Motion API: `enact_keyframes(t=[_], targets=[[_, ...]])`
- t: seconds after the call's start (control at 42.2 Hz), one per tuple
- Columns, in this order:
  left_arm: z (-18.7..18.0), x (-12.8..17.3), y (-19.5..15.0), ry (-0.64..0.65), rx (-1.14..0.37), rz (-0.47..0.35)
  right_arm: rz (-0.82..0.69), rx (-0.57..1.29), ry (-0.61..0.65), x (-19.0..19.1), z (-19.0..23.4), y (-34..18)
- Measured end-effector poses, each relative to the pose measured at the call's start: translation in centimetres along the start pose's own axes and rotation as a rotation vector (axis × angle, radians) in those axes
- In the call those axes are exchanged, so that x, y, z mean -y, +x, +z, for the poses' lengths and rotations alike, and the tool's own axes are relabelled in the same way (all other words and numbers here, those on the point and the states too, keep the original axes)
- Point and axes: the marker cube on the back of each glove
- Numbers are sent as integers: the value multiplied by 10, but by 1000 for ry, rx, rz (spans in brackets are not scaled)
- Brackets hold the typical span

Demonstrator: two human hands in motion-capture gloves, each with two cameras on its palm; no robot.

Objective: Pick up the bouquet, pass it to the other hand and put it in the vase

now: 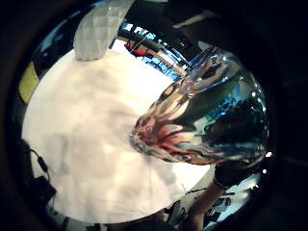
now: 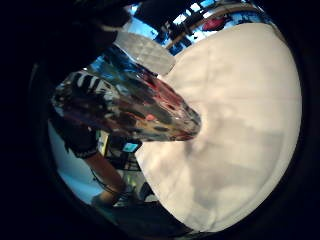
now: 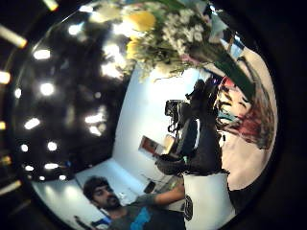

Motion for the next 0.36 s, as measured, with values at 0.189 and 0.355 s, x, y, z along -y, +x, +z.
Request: enact_keyframes(t=[0.189,0.355], targets=[[-3,-20,74,-57,197,-74,110,9,-107,34,39,20],[-3,-20,73,-41,386,-111,108,57,-171,39,48,19]])
